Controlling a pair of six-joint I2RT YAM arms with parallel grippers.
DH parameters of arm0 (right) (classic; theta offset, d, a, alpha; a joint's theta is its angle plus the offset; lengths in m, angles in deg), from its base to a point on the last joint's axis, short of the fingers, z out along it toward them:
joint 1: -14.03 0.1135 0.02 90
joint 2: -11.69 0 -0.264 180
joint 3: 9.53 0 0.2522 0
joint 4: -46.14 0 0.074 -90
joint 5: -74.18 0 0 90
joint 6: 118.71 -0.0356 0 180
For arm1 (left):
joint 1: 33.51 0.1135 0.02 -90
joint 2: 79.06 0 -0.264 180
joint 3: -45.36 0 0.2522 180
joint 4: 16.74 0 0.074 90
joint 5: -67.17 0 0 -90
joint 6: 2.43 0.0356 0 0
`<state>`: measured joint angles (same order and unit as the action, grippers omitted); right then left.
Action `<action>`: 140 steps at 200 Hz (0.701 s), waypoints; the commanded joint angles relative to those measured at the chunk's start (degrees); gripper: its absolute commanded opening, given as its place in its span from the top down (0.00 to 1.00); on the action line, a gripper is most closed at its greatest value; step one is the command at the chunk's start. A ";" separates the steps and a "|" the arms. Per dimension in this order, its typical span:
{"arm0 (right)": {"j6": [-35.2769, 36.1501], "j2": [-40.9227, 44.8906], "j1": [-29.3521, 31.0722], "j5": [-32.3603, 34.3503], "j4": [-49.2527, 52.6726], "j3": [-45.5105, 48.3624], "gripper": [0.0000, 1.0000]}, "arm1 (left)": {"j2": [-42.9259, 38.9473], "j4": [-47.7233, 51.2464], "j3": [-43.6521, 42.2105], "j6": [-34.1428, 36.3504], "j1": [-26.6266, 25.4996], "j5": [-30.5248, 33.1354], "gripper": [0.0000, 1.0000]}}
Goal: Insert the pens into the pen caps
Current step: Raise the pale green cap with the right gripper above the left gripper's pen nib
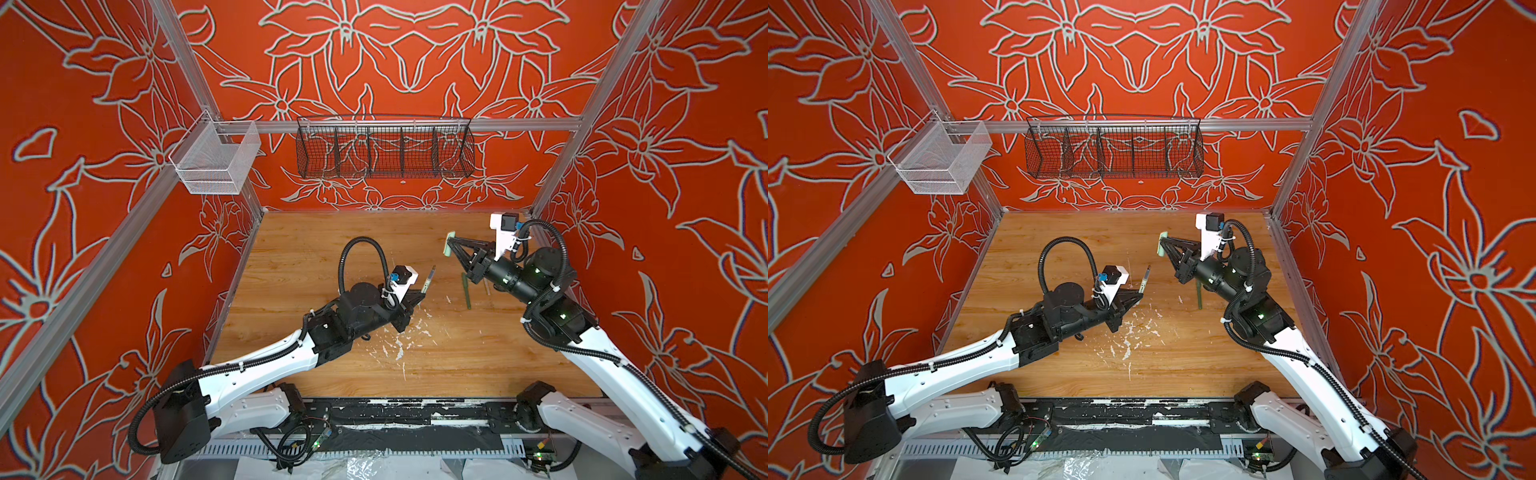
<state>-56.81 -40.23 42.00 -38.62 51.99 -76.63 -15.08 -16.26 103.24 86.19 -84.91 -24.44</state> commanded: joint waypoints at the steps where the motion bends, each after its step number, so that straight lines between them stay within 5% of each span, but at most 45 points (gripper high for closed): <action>1: 0.11 1.02 0.24 -2.89 -2.24 -0.54 0.97 | 1.10 -3.83 0.71 3.37 -0.46 2.59 1.00; 140: -5.04 -2.22 0.51 -3.36 -19.21 6.93 0.97 | 1.54 -4.85 1.32 1.45 -0.55 -0.97 1.00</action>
<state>-60.31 -42.14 42.17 -42.08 37.74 -70.16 -12.78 -19.10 103.27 87.54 -84.95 -24.35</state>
